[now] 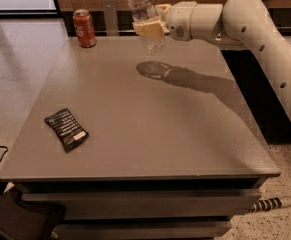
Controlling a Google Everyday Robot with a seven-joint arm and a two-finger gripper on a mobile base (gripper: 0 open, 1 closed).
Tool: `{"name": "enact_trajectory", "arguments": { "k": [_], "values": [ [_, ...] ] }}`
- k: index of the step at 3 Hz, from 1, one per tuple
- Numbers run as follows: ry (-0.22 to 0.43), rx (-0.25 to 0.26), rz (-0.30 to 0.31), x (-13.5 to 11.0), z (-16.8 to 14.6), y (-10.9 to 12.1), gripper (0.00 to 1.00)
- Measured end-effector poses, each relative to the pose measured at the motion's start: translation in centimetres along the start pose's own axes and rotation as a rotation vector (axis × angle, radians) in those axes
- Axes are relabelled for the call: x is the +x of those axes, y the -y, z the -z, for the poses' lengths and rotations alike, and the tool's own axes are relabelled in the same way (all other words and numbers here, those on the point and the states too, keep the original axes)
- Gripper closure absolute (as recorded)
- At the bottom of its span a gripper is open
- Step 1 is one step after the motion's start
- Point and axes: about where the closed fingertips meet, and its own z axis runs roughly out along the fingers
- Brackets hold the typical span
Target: Place water bottle upright
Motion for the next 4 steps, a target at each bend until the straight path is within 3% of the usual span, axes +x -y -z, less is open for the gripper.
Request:
{"name": "enact_trajectory", "arguments": {
  "k": [2,4],
  "values": [
    [0.027,-0.050,-0.047,0.0,-3.0,-2.2,1.00],
    [0.009,-0.051,-0.120,1.7,-5.2,-2.5,1.00]
  ]
}}
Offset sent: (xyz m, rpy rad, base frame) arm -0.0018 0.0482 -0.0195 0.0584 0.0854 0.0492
